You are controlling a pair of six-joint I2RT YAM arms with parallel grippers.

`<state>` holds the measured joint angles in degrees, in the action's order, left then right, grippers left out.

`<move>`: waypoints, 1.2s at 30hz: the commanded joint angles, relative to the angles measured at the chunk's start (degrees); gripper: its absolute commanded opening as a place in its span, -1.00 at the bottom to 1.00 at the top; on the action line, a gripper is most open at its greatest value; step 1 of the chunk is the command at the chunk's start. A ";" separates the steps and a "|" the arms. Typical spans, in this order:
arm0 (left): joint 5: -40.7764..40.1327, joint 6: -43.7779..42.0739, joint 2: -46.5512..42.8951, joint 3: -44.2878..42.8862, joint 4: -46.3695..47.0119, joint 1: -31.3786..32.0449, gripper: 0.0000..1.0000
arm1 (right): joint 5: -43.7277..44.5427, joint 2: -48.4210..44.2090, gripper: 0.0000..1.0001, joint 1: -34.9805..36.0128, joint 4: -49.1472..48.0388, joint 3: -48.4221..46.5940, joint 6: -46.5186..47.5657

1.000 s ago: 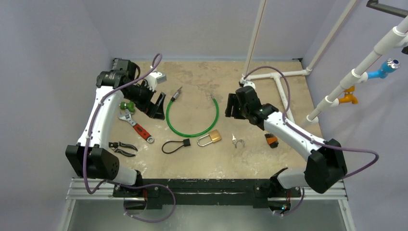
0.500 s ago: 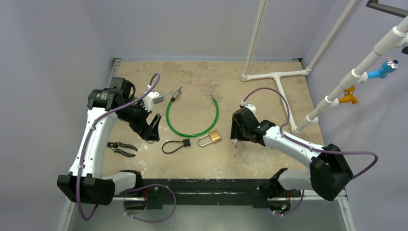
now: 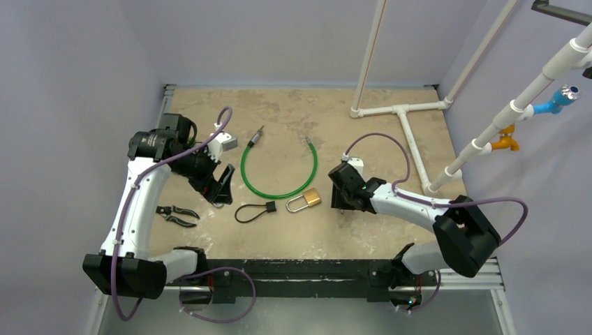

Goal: Unlock with the key
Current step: Pick up the key from the center of the board.

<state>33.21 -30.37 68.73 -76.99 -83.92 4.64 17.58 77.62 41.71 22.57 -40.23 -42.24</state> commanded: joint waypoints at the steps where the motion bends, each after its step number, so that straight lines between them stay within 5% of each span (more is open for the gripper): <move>1: 1.30 1.11 0.17 0.04 1.50 0.01 1.00 | 2.27 3.07 -0.20 0.12 -3.69 -0.16 -0.91; 9: 1.89 1.82 0.45 -0.78 1.57 0.01 1.00 | 3.35 6.09 -0.41 0.10 -6.63 0.55 -0.32; 17: 1.94 1.45 0.23 -1.29 1.13 0.08 1.00 | 3.06 5.29 -1.00 0.18 -6.95 1.74 -0.29; 24: 3.71 1.60 -0.03 -2.27 1.02 0.01 1.00 | 0.48 -1.50 -1.00 0.82 -5.01 1.11 0.63; 36: 15.74 -3.29 -3.04 -0.82 2.48 0.26 1.00 | -23.04 -14.67 -1.00 1.54 -7.35 -5.68 10.46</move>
<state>40.29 -29.87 68.38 -77.17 -83.13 4.64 5.48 67.51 42.44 18.39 -42.19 -36.29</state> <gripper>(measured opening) 0.998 0.005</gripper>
